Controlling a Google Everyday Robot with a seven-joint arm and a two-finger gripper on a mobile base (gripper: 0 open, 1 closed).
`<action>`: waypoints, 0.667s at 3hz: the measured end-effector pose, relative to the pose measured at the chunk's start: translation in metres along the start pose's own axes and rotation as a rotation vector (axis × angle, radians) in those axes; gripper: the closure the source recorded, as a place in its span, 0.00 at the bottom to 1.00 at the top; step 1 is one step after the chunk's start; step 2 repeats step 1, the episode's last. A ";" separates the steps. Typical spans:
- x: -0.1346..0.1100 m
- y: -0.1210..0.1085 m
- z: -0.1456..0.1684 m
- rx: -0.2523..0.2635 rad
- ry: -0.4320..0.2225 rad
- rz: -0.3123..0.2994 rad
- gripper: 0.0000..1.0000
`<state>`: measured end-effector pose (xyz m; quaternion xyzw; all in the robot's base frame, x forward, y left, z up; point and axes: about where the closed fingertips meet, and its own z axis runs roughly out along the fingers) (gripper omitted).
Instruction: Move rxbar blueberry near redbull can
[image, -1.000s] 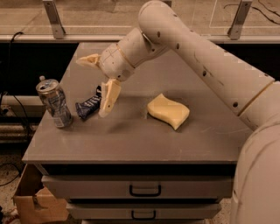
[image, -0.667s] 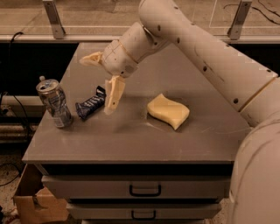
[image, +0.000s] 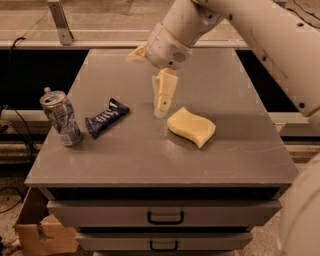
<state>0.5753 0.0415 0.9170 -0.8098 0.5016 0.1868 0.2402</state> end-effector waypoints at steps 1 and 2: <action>0.031 0.030 -0.023 0.034 0.053 0.105 0.00; 0.031 0.030 -0.023 0.034 0.053 0.105 0.00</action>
Offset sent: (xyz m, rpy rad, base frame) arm 0.0000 0.0000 0.0000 0.0000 0.0000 0.0000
